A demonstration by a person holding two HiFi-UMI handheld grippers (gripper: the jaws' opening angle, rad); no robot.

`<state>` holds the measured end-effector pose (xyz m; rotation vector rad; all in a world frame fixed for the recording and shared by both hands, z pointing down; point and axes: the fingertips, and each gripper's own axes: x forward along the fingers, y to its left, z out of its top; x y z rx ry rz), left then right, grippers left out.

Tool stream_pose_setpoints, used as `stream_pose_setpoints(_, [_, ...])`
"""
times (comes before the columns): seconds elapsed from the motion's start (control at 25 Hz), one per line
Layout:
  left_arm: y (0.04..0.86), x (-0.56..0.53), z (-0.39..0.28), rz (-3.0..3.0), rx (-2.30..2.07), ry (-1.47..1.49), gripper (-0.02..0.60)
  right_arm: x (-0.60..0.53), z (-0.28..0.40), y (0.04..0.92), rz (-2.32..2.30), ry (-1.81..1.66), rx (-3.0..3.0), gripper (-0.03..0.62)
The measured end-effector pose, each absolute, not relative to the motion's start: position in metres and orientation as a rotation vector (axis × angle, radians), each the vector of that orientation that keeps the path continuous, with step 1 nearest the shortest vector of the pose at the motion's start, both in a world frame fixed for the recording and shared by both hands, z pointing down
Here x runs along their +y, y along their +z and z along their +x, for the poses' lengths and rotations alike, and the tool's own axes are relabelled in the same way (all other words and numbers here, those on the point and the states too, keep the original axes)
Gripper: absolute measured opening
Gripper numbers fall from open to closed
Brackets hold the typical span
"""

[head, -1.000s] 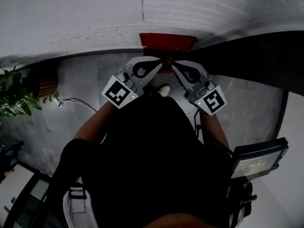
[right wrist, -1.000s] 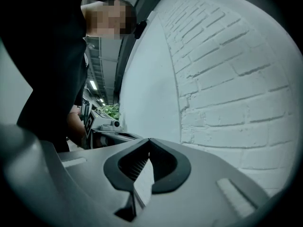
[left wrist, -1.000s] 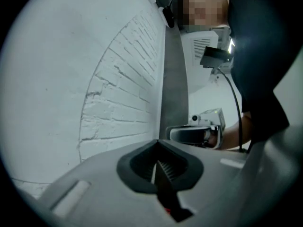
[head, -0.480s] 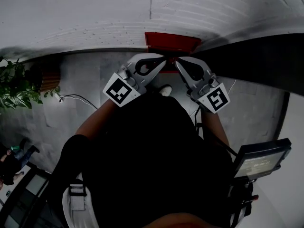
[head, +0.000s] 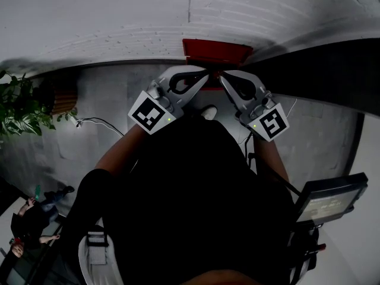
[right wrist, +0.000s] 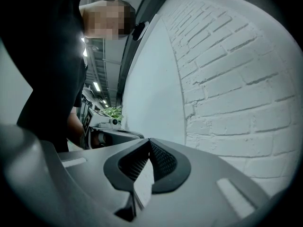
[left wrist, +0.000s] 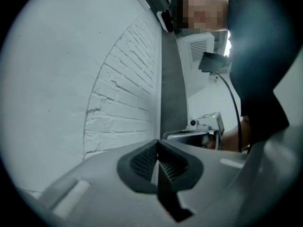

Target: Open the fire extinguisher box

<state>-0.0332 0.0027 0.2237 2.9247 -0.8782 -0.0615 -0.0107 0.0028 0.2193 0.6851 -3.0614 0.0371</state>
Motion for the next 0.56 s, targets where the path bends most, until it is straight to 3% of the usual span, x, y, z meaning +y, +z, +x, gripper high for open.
stream_pose_setpoints(0.56, [0.2251, 0.0026, -0.0323, 2.931, -0.869, -0.051, 0.003, 0.0013, -0.0093, 0.2196, 0.696, 0.032, -3.061, 0.009])
